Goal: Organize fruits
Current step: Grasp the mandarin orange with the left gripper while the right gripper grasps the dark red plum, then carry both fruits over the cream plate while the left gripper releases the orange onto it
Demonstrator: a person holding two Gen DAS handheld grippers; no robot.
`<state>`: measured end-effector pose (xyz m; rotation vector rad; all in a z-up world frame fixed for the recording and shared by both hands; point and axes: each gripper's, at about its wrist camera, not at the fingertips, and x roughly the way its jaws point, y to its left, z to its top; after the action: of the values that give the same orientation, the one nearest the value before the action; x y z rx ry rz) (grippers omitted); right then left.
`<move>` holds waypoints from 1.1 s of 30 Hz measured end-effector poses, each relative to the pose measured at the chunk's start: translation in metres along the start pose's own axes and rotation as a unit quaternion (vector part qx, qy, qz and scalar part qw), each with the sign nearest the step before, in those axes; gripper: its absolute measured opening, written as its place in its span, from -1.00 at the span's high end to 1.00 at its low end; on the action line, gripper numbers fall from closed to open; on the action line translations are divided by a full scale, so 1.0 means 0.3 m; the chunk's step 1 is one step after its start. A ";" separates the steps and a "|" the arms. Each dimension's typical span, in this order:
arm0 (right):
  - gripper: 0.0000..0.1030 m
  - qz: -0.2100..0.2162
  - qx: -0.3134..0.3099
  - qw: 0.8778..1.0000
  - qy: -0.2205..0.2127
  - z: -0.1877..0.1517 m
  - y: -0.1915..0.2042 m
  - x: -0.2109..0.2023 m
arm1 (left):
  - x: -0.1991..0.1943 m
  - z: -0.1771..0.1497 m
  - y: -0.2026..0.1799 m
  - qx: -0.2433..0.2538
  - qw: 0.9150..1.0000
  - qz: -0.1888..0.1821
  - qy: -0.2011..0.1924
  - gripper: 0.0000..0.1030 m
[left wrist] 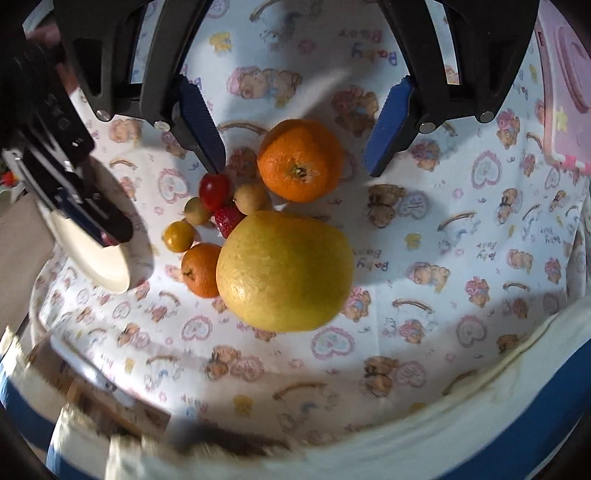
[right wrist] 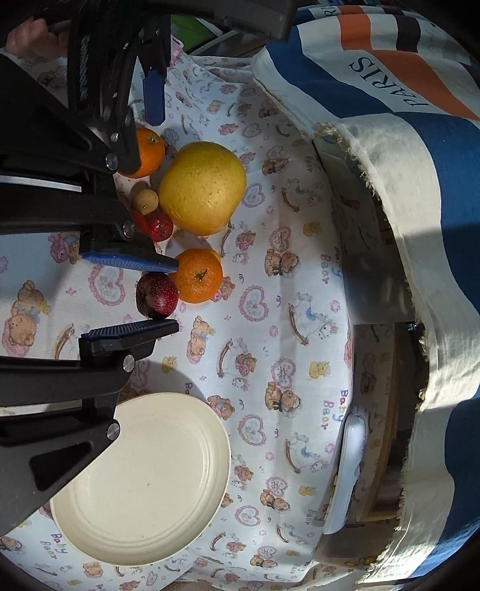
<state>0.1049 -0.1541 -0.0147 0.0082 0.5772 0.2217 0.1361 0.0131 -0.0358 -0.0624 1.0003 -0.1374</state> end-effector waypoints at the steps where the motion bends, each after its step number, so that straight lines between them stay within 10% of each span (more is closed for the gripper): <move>1: 0.48 0.000 -0.001 1.000 -0.001 -0.003 0.000 -0.003 | 0.017 -0.001 -0.009 -0.002 1.000 0.004 0.010 -0.48; 5: 0.48 0.002 -0.007 1.000 -0.004 -0.003 0.010 -0.010 | 0.070 -0.010 -0.026 -0.002 0.999 0.031 0.019 -0.44; 9: 0.48 0.001 -0.011 1.000 -0.005 -0.002 0.015 -0.013 | 0.075 -0.032 -0.038 0.004 0.999 0.050 0.014 0.03; 26: 0.48 -0.030 0.031 0.998 -0.051 0.123 -0.065 -0.190 | -0.234 -0.055 -0.138 0.021 0.995 0.045 -0.083 0.05; 33: 0.48 -0.126 -0.002 0.990 -0.060 0.162 -0.186 -0.329 | -0.283 0.003 -0.284 0.063 0.993 0.029 -0.091 0.05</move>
<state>0.0622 -0.2268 0.0756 -0.0554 0.4524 -0.0240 0.0844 -0.0590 0.0453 0.0697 0.8089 -0.1385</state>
